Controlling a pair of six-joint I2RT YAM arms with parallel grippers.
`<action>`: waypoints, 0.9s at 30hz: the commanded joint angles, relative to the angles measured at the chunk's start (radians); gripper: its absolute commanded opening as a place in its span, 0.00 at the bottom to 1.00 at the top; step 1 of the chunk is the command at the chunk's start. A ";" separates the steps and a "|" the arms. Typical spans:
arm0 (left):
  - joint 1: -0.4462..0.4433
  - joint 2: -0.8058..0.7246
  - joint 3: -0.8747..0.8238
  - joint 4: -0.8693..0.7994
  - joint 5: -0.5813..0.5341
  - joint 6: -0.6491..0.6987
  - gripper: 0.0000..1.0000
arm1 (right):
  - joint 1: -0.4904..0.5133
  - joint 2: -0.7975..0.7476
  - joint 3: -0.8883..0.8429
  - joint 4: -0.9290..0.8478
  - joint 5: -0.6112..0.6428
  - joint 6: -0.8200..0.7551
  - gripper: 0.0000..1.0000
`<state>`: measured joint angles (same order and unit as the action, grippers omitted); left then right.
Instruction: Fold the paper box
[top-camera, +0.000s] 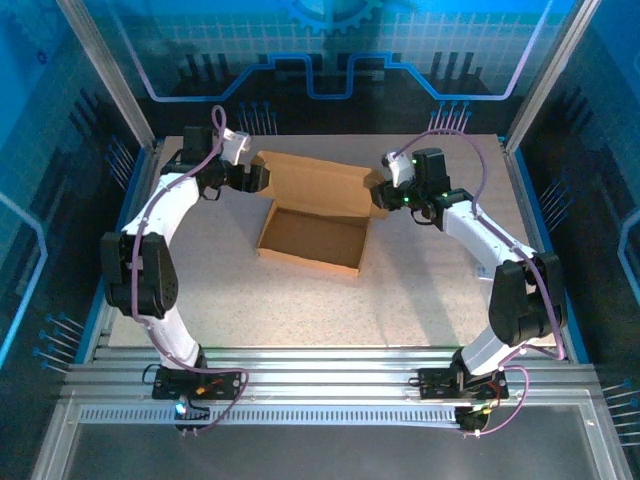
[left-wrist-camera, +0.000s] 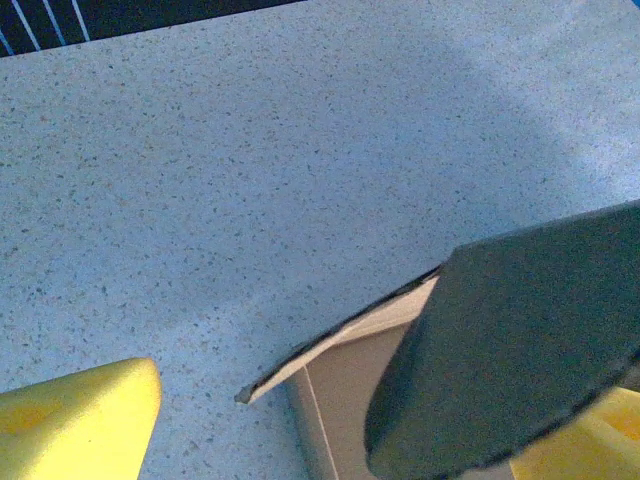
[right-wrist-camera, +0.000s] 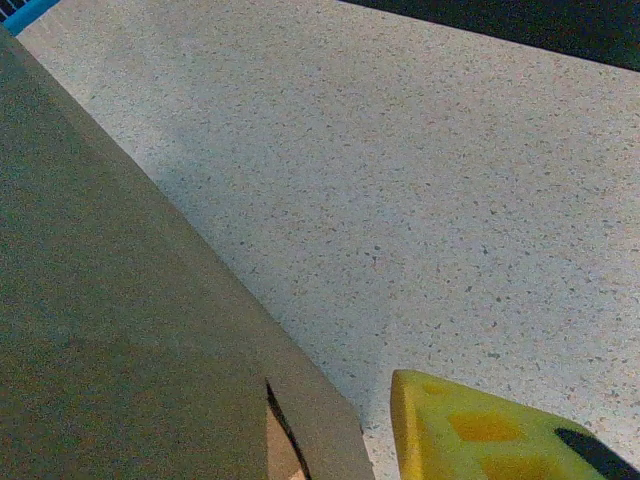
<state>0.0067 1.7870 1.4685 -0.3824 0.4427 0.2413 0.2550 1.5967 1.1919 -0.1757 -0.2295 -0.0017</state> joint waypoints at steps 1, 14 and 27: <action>0.010 0.028 0.039 0.013 0.041 0.066 0.86 | 0.012 -0.004 -0.015 -0.011 -0.013 -0.012 0.37; 0.009 0.140 0.182 -0.136 0.158 0.082 0.66 | 0.034 -0.004 -0.006 -0.032 0.025 -0.007 0.27; -0.006 0.127 0.189 -0.217 0.106 0.052 0.46 | 0.047 -0.029 -0.026 -0.057 0.075 0.032 0.25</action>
<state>0.0051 1.9148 1.6196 -0.5495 0.5442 0.2928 0.2897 1.5951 1.1732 -0.2039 -0.1574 0.0147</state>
